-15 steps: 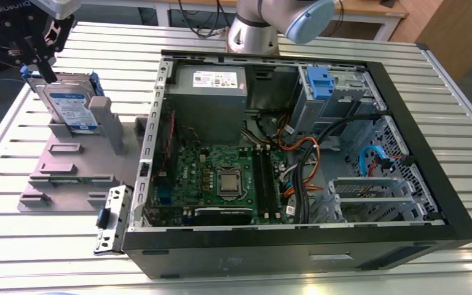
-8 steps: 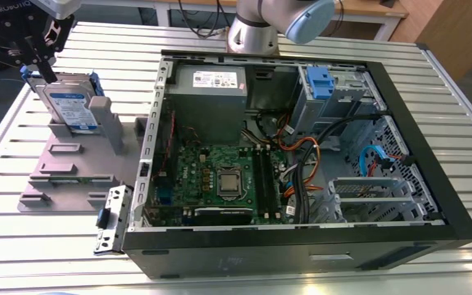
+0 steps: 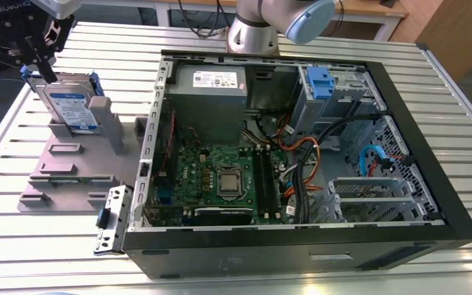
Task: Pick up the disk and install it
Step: 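Pick up the disk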
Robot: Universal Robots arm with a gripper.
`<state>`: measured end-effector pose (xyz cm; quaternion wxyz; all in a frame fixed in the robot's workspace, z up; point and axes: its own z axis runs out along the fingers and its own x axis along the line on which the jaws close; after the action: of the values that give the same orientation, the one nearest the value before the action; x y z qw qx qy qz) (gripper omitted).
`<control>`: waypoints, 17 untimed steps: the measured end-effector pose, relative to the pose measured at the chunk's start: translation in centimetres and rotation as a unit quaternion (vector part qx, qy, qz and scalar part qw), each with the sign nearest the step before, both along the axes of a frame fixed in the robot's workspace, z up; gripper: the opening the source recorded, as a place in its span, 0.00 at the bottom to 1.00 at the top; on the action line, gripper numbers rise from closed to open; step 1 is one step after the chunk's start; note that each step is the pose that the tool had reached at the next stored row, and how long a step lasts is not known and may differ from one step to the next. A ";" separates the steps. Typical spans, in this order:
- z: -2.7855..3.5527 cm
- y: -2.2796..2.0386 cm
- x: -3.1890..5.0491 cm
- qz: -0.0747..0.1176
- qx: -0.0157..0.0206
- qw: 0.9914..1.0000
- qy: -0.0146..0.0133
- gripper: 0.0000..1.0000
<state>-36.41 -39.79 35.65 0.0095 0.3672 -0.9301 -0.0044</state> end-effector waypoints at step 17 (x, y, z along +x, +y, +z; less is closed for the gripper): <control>0.00 0.00 0.00 0.006 0.000 1.000 0.000 0.11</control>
<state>-36.41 -39.79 35.65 0.0095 0.3731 -0.9277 -0.0043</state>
